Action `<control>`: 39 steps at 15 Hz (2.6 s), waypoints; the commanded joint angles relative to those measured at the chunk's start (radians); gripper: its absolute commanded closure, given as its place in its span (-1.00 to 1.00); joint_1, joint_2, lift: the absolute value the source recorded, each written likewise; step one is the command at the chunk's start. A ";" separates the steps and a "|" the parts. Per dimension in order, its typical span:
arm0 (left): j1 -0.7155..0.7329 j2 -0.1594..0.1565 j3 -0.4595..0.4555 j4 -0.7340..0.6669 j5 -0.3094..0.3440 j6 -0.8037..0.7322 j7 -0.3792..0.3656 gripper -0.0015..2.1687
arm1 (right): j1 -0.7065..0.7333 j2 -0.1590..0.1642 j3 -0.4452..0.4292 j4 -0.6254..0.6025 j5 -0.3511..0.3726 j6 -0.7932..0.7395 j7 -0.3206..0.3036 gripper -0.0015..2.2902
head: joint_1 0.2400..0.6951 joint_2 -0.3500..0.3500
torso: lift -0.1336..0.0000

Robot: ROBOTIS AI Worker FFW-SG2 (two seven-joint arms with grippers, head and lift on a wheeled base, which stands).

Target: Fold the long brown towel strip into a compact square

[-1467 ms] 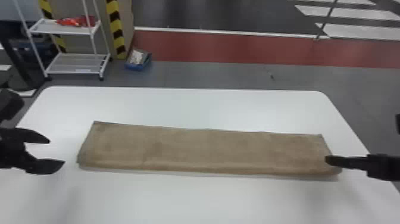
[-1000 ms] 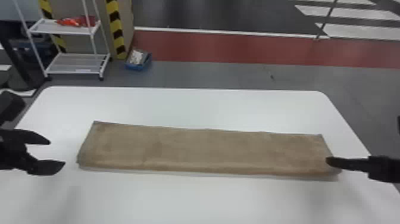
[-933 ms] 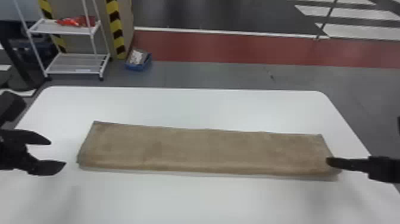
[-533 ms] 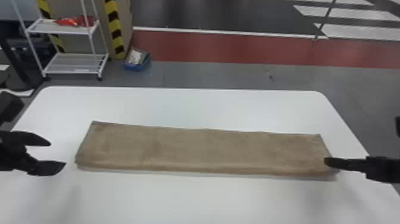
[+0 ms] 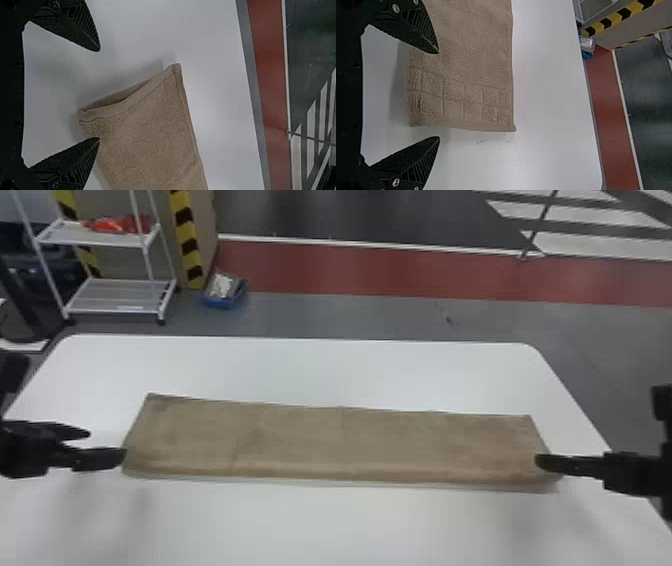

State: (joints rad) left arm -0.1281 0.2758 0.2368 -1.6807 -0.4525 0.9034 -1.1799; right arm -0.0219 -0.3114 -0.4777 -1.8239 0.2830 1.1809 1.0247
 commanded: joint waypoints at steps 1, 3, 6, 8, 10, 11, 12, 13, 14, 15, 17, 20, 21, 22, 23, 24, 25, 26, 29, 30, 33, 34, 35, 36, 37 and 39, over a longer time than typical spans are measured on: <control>0.001 -0.020 -0.008 0.009 0.075 0.102 0.069 -0.92 | 0.003 0.000 -0.004 0.000 0.001 -0.003 0.000 -0.90 | 1.00 -0.35 | -0.85; 0.001 -0.038 -0.014 0.015 0.086 0.114 0.154 -0.92 | 0.005 0.000 -0.005 0.000 0.001 -0.003 0.000 -0.90 | 1.00 -0.37 | -0.85; -0.001 -0.046 -0.005 0.016 0.149 0.164 0.232 -0.92 | 0.008 0.002 -0.005 0.006 0.001 -0.016 0.000 -0.90 | 1.00 -0.38 | -0.85; -0.007 -0.064 0.013 0.016 0.186 0.210 0.246 -0.92 | 0.008 0.002 -0.004 0.011 0.001 -0.022 -0.002 -0.90 | 1.00 -0.38 | -0.85; -0.019 -0.070 0.010 0.016 0.210 0.240 0.249 -0.86 | 0.008 0.002 -0.002 0.011 0.001 -0.022 -0.002 -0.90 | 1.00 -0.41 | -0.85; -0.024 -0.070 0.009 0.016 0.239 0.262 0.247 -0.84 | 0.008 0.002 -0.004 0.012 0.001 -0.022 -0.002 -0.90 | 1.00 -0.43 | -0.85; -0.031 -0.072 0.006 0.018 0.264 0.299 0.244 -0.83 | 0.008 0.000 -0.005 0.017 0.001 -0.022 -0.002 -0.90 | 1.00 -0.44 | -0.85; -0.035 -0.072 0.004 0.019 0.275 0.305 0.246 -0.82 | 0.008 0.000 -0.005 0.020 0.001 -0.025 -0.002 -0.90 | 1.00 -0.46 | -0.85; -0.038 -0.078 0.001 0.024 0.276 0.305 0.247 -0.80 | 0.008 0.000 -0.007 0.023 0.001 -0.028 -0.002 -0.90 | 1.00 -0.49 | -0.85; -0.039 -0.078 -0.001 0.029 0.278 0.305 0.243 -0.72 | 0.008 0.000 -0.007 0.026 0.001 -0.034 -0.002 -0.90 | 1.00 -0.51 | -0.85; -0.048 -0.078 -0.001 0.033 0.288 0.305 0.197 -0.21 | 0.008 -0.001 -0.010 0.031 0.001 -0.037 -0.002 -0.90 | 1.00 -0.55 | -0.85; -0.050 -0.084 0.012 0.033 0.288 0.305 0.203 0.98 | 0.005 -0.006 -0.010 0.040 0.001 -0.043 -0.003 -0.90 | 1.00 -0.61 | -0.85; -0.048 -0.086 0.021 0.032 0.288 0.299 0.213 0.98 | 0.003 -0.006 -0.010 0.043 0.001 -0.043 -0.003 -0.90 | 1.00 -0.61 | -0.85; -0.048 -0.084 0.033 0.030 0.288 0.292 0.212 0.98 | 0.003 -0.006 -0.010 0.049 0.001 -0.056 -0.005 -0.90 | 1.00 -0.60 | -0.85; -0.044 -0.084 0.049 0.026 0.288 0.283 0.206 0.98 | 0.003 -0.008 -0.010 0.057 0.001 -0.059 -0.005 -0.90 | 1.00 -0.59 | -0.85; -0.036 -0.084 0.059 0.021 0.288 0.271 0.201 0.98 | 0.003 -0.008 -0.012 0.061 0.001 -0.071 -0.006 -0.90 | 1.00 -0.58 | -0.85; -0.030 -0.083 0.068 0.018 0.290 0.265 0.198 0.98 | 0.002 -0.011 -0.012 0.069 0.001 -0.074 -0.006 -0.90 | 1.00 -0.56 | -0.85; -0.025 -0.083 0.088 0.012 0.301 0.262 0.189 0.98 | -0.001 -0.012 -0.010 0.072 0.001 -0.077 -0.008 -0.90 | 1.00 -0.56 | -0.85; -0.031 -0.060 0.159 0.010 0.310 0.262 0.171 0.98 | -0.004 -0.011 -0.009 0.071 0.001 -0.074 -0.006 -0.90 | 1.00 -0.51 | -0.85; -0.035 -0.040 0.174 0.006 0.313 0.265 0.169 0.98 | -0.007 -0.011 -0.010 0.071 0.001 -0.074 -0.006 -0.90 | 1.00 -0.48 | -0.85; -0.039 -0.004 0.210 -0.017 0.327 0.289 0.155 0.98 | -0.007 -0.011 -0.012 0.063 0.001 -0.068 -0.006 -0.90 | 1.00 -0.37 | -0.85; -0.033 -0.006 0.210 -0.054 0.341 0.326 0.154 0.98 | -0.007 -0.011 -0.012 0.061 0.001 -0.065 -0.006 -0.90 | 1.00 -0.30 | -0.85; -0.018 -0.021 0.210 -0.116 0.359 0.372 0.154 0.98 | -0.009 -0.011 -0.009 0.060 0.001 -0.059 -0.006 -0.90 | 1.00 -0.29 | -0.85; 0.002 -0.055 0.205 -0.198 0.373 0.427 0.157 0.98 | -0.007 -0.008 -0.007 0.055 0.002 -0.053 -0.006 -0.90 | 1.00 -0.29 | -0.85; 0.018 -0.092 0.190 -0.274 0.388 0.470 0.166 0.98 | -0.009 -0.005 -0.005 0.052 0.005 -0.049 -0.006 -0.90 | 1.00 -0.31 | -0.85; 0.041 -0.159 0.088 -0.407 0.391 0.513 0.198 0.98 | -0.003 0.002 -0.005 0.041 0.008 -0.037 -0.006 -0.90 | 1.00 -0.39 | -0.85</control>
State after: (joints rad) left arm -0.1039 0.1623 0.3913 -1.9982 -0.0643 1.3881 -0.9926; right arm -0.0288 -0.3141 -0.4833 -1.7761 0.2886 1.1345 1.0185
